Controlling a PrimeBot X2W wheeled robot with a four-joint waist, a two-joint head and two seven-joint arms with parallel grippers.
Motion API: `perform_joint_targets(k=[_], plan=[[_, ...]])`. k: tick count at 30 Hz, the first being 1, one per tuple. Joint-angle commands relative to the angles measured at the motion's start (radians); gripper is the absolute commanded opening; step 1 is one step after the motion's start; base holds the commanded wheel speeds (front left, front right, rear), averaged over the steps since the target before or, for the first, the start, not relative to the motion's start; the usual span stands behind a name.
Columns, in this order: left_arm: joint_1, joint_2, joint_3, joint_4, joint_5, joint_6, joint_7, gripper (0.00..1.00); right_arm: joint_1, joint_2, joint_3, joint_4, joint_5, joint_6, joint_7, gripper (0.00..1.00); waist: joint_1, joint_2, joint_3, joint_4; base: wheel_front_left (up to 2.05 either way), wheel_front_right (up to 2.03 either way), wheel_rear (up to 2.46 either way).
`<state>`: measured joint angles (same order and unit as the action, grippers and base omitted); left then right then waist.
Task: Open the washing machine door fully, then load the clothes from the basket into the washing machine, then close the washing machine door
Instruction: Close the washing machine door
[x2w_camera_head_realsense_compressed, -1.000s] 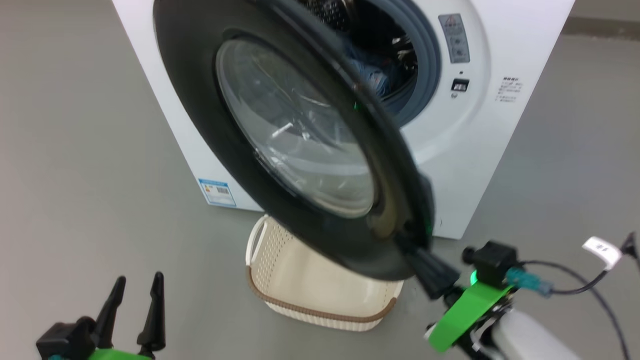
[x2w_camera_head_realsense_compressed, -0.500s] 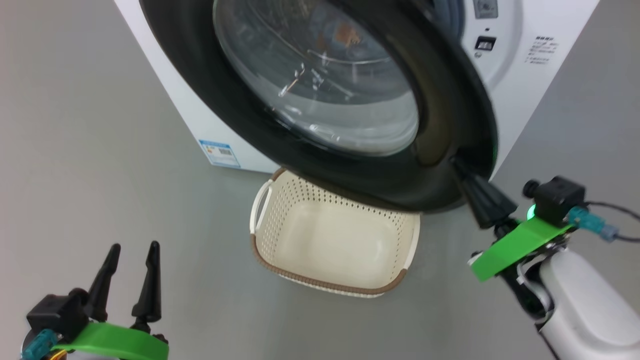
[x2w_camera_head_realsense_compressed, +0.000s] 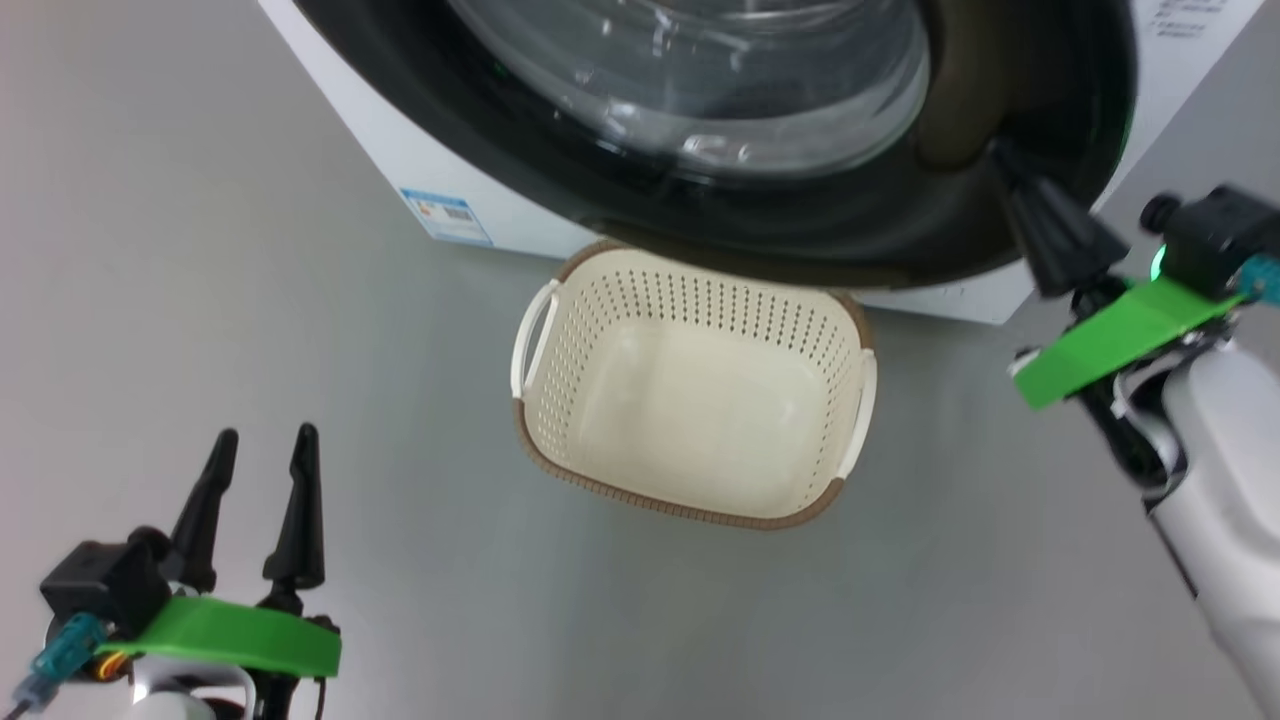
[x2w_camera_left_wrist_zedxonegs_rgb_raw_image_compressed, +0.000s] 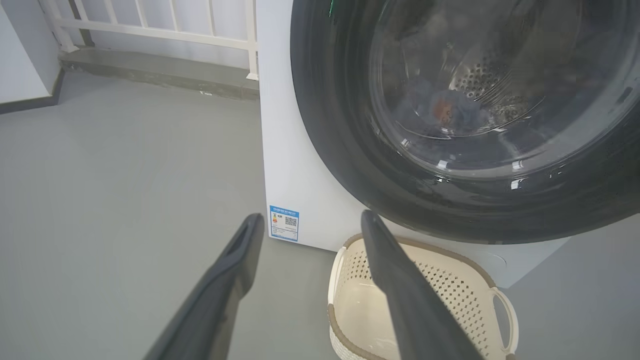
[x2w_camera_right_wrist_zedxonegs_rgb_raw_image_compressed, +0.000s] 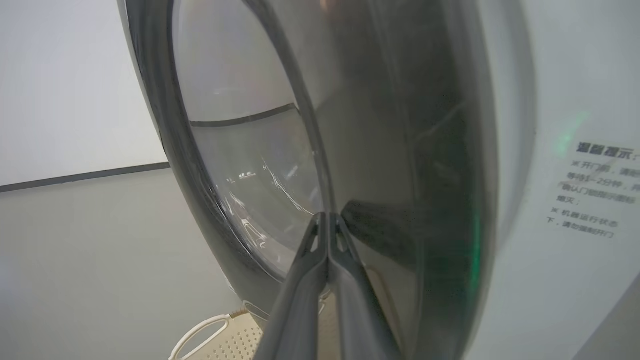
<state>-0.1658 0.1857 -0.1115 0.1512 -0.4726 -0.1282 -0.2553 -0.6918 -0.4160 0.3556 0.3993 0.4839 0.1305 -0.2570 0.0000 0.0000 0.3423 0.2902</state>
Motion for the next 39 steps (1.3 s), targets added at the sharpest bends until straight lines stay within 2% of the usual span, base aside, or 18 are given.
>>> perform_joint_targets(k=[1, 7, 13, 18, 29, 31, 32, 34, 35, 36, 39], plan=[[-0.035, 0.026, 0.037, -0.027, -0.010, -0.002, -0.006, 1.00, -0.015, -0.010, 0.008, -0.015, -0.008, 0.000, -0.005, 0.00, 0.0000, 0.0000, 0.031, 0.009, 0.00, 0.00, 0.00], [-0.063, 0.021, 0.039, -0.026, -0.015, -0.002, -0.006, 1.00, -0.123, -0.044, -0.021, 0.024, 0.045, 0.000, -0.005, 0.00, 0.0000, 0.0000, 0.069, 0.018, 0.00, 0.00, 0.00], [-0.073, 0.019, 0.044, -0.024, -0.016, -0.002, -0.006, 1.00, -0.218, -0.086, -0.013, 0.107, 0.037, 0.000, -0.005, 0.00, 0.0000, 0.0000, 0.079, 0.034, 0.00, 0.00, 0.00], [-0.067, 0.009, 0.048, -0.017, -0.014, -0.002, -0.006, 1.00, -0.251, -0.067, -0.067, 0.152, 0.007, 0.000, -0.005, 0.00, 0.0000, 0.0000, 0.066, 0.041, 0.00, 0.00, 0.00], [-0.060, 0.015, 0.042, -0.005, -0.013, -0.002, -0.006, 1.00, -0.185, -0.016, -0.066, 0.157, -0.006, 0.000, -0.005, 0.00, 0.0000, 0.0000, 0.010, 0.026, 0.00, 0.00, 0.00], [-0.057, 0.017, 0.042, -0.002, -0.013, -0.002, -0.006, 1.00, -0.159, -0.007, -0.065, 0.139, -0.007, 0.000, -0.005, 0.29, 0.0000, 0.0000, -0.009, 0.021, 0.00, 0.00, 0.00], [-0.057, 0.017, 0.042, -0.002, -0.013, -0.002, -0.006, 1.00, -0.159, -0.007, -0.065, 0.139, -0.007, 0.000, -0.005, 0.29, 0.0000, 0.0000, -0.009, 0.021, 0.00, 0.00, 0.00], [-0.048, 0.020, 0.043, 0.001, -0.013, -0.002, -0.006, 1.00, -0.126, 0.004, -0.062, 0.116, -0.008, 0.000, -0.005, 0.47, 0.0000, 0.0000, -0.029, 0.011, 0.00, 0.00, 0.00], [-0.044, 0.023, 0.042, 0.002, -0.013, -0.002, -0.006, 1.00, -0.109, 0.010, -0.060, 0.104, -0.010, 0.000, -0.005, 0.87, 0.0000, 0.0000, -0.039, 0.005, 0.00, 0.00, 0.00], [-0.041, 0.026, 0.040, 0.003, -0.012, -0.002, -0.006, 1.00, -0.093, 0.015, -0.058, 0.093, -0.010, 0.000, -0.005, 1.00, 0.0000, 0.0000, -0.049, -0.002, 0.00, 0.00, 0.00], [-0.032, 0.033, 0.036, 0.007, -0.012, -0.002, -0.006, 1.00, -0.045, 0.033, -0.053, 0.060, -0.006, 0.000, -0.005, 1.00, 0.0000, 0.0000, -0.081, -0.025, 0.00, 0.00, 0.00]])
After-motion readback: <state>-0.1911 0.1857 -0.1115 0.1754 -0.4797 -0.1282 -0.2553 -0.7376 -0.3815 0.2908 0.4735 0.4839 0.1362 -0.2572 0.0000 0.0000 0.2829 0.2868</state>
